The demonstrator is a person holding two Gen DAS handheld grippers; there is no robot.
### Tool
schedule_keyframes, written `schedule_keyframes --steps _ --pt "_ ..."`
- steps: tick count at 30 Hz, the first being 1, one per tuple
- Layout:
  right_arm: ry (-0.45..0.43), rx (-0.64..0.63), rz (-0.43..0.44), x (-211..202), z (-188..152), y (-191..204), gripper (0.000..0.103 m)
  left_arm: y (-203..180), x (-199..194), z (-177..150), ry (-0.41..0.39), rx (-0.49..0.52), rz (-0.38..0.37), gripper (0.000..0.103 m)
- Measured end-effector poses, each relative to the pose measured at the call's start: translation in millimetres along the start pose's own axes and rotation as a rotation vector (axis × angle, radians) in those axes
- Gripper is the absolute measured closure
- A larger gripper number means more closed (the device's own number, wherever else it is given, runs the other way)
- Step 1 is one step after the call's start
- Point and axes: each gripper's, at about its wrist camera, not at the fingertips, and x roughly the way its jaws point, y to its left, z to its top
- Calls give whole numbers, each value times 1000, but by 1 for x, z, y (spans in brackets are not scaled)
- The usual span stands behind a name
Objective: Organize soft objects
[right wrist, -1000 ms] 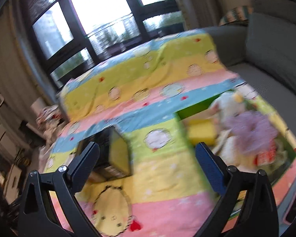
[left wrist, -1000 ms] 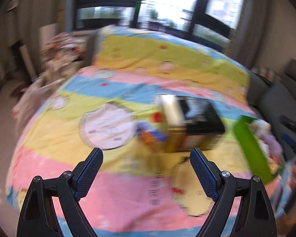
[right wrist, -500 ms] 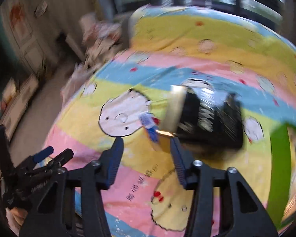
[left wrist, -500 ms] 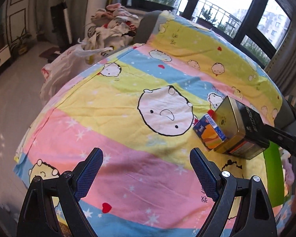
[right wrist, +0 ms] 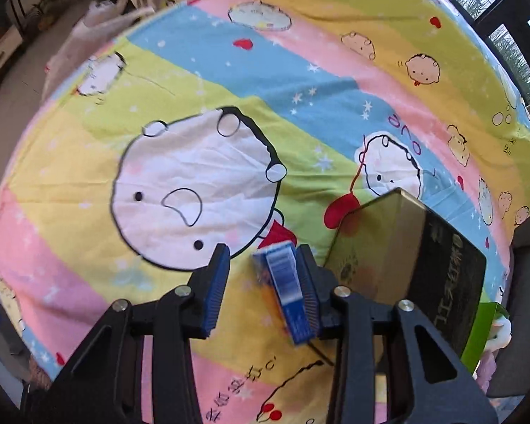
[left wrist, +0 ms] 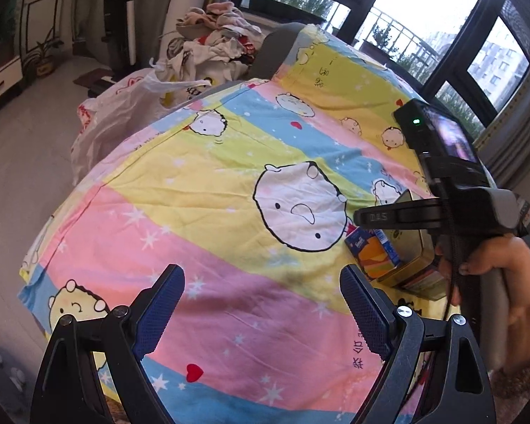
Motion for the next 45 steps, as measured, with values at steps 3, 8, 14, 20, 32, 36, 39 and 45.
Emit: schedule_keyframes --steps 3,8,14,20,32,36,39,45 --pt "27 -11 -43 12 4 3 67 1 1 1 9 -7 -11 13" --pt "68 -22 -56 28 5 3 76 2 0 2 9 -12 -27 13" --pt "-20 -9 53 0 -14 2 80 2 0 3 10 -11 -24 13" --pt "-152 87 340 -60 -79 -23 80 -6 0 -2 7 25 -5 13" --pt "-170 420 582 -31 -214 -105 80 -75 11 -36 75 226 -73 13" --pt "-207 506 494 -24 -220 -129 76 -111 25 -56 139 305 -150 13" --pt "-187 592 446 -12 -225 -141 55 -134 40 -70 213 330 -217 13" --pt "-258 645 573 -9 -241 -141 43 -163 58 -97 299 376 -229 13"
